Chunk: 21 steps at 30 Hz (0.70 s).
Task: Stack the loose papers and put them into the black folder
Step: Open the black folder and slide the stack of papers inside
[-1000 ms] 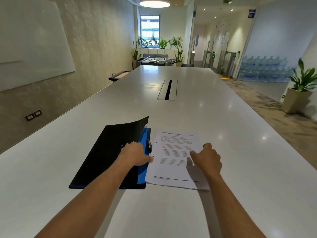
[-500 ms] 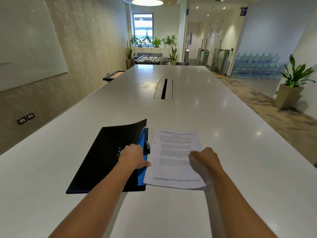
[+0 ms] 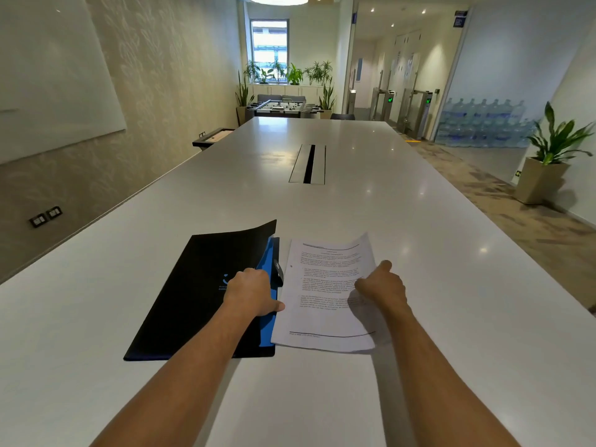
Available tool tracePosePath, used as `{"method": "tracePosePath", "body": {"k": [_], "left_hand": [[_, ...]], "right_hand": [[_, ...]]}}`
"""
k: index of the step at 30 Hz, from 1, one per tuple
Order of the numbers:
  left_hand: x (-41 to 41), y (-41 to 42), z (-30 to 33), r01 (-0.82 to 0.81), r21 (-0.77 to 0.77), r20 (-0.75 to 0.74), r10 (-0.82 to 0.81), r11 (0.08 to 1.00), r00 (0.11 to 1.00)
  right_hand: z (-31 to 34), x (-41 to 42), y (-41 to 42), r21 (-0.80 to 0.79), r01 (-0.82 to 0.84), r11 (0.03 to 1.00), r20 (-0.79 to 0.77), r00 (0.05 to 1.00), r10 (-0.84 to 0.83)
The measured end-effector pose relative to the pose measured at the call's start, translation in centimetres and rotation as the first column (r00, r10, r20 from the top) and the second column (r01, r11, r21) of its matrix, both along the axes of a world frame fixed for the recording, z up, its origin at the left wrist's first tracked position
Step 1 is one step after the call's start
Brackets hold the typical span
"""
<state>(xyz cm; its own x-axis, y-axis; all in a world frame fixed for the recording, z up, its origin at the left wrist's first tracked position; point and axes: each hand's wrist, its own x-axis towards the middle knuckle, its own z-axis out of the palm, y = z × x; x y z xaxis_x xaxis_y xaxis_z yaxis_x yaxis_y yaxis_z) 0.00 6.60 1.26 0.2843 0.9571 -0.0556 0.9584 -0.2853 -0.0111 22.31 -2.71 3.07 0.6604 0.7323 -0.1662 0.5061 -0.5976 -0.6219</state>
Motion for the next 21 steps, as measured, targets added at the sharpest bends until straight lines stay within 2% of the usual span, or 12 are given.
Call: {"method": "tracePosePath", "body": {"k": [13, 18, 21], "left_hand": [[0.1, 0.1, 0.1, 0.005, -0.007, 0.002, -0.005, 1.0, 1.0], [0.1, -0.1, 0.3, -0.001, -0.017, 0.004, 0.001, 1.0, 1.0], [0.0, -0.3, 0.4, -0.004, -0.021, 0.014, 0.004, 1.0, 1.0]], "right_hand": [[-0.1, 0.5, -0.1, 0.107, 0.046, 0.993, -0.265, 0.964, -0.016], [0.1, 1.4, 0.4, 0.186, 0.145, 0.972, -0.501, 0.865, -0.033], [-0.4, 1.9, 0.0, 0.183, 0.191, 0.964, -0.489, 0.869, -0.079]]}}
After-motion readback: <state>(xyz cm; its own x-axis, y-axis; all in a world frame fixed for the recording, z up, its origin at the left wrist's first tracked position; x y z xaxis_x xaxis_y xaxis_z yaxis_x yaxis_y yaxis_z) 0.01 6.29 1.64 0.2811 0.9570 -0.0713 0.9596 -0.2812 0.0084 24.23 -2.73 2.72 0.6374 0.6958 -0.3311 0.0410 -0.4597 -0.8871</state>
